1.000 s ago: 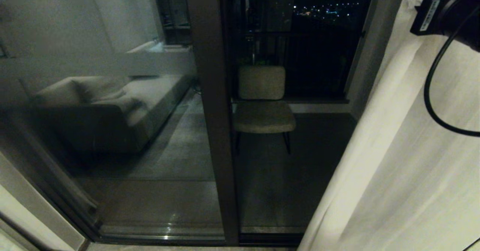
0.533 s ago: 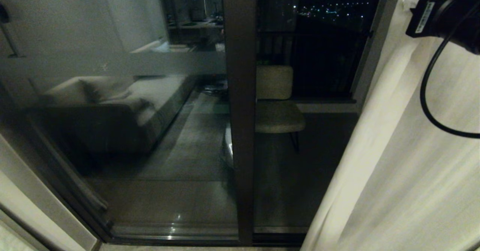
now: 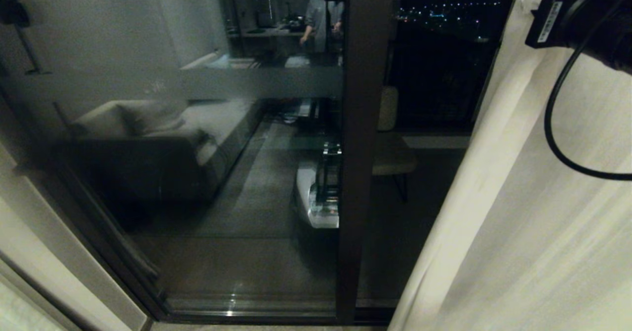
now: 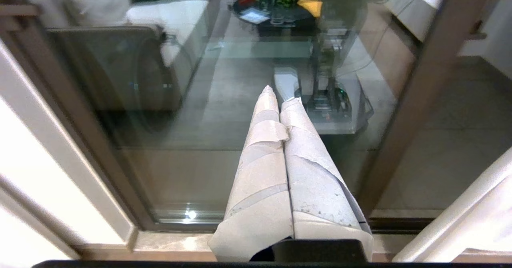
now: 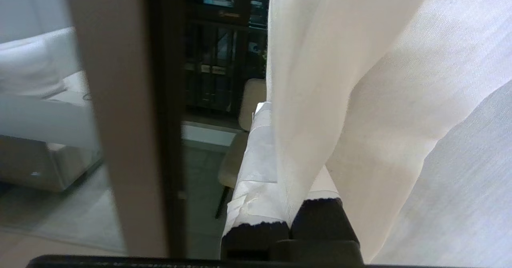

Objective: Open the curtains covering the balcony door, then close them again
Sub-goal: Close the inner curtains on both sides

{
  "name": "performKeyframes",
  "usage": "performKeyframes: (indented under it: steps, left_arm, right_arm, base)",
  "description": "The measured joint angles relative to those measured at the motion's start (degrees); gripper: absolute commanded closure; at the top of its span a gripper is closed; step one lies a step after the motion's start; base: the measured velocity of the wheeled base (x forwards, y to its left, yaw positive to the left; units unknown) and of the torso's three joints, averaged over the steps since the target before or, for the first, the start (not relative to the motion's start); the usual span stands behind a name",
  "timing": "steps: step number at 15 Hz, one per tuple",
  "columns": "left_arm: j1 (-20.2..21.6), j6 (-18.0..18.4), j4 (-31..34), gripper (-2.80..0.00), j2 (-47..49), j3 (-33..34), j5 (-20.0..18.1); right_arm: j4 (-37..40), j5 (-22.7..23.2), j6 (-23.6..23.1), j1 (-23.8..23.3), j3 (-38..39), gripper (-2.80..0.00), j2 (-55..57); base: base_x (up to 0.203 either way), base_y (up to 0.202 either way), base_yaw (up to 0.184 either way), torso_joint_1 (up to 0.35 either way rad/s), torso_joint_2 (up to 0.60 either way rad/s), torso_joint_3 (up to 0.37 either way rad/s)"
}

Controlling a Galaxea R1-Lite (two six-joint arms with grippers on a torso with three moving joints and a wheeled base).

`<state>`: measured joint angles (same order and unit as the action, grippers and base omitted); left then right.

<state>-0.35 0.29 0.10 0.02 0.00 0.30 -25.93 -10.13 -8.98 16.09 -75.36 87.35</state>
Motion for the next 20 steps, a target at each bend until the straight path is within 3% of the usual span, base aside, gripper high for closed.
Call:
performKeyframes:
  steps: [20]
  left_arm:
    - [0.0, -0.1, 0.0, 0.0, 0.0, 0.0, 0.0]
  right_arm:
    - [-0.1, 0.0, -1.5, 1.4, -0.5, 0.0, 0.4]
  base:
    - [0.0, 0.19, 0.001, 0.003, 0.0, 0.002]
